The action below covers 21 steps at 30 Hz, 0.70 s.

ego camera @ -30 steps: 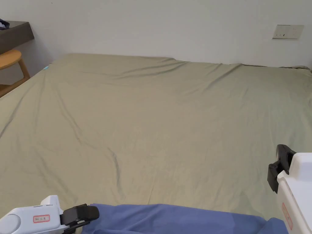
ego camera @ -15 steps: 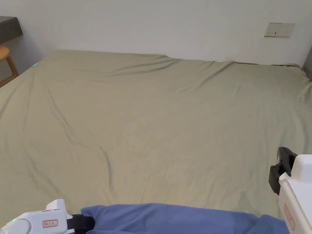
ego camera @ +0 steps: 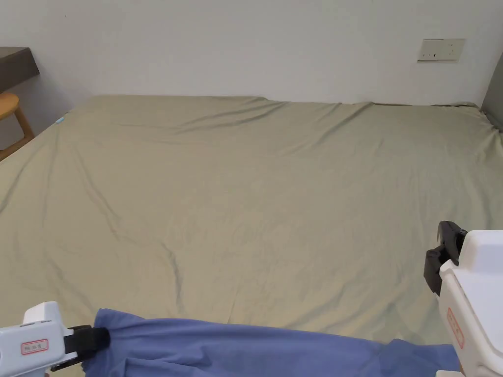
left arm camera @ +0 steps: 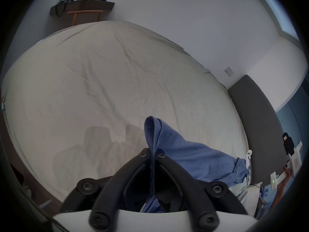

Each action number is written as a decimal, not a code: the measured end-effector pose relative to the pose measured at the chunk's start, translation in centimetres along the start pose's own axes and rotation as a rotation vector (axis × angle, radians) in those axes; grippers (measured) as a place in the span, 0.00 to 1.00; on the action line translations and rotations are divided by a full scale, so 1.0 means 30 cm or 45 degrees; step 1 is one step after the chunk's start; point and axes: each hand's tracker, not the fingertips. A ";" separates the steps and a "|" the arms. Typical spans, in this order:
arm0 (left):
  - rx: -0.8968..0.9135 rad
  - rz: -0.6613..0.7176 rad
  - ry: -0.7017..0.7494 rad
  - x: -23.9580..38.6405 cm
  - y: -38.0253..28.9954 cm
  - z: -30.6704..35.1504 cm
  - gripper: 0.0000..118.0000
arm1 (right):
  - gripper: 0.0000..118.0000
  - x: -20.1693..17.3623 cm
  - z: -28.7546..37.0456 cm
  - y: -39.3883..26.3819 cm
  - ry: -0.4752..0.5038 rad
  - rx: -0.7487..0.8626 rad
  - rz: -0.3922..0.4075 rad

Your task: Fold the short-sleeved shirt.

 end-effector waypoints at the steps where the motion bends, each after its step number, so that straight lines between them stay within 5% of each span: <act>1: -0.006 -0.001 0.026 -0.011 0.012 0.008 0.03 | 0.02 0.001 0.002 -0.001 0.001 0.004 -0.002; 6: -0.018 -0.068 0.062 0.138 -0.014 0.037 0.03 | 0.02 0.014 0.015 -0.003 0.008 0.011 -0.018; 16: -0.209 -0.309 -0.300 0.691 -0.152 -0.130 0.03 | 0.02 0.076 0.061 -0.015 -0.002 0.016 -0.029; 21: -0.308 -0.377 -0.339 0.891 -0.261 -0.280 0.03 | 0.02 0.132 0.083 -0.025 -0.032 0.014 -0.037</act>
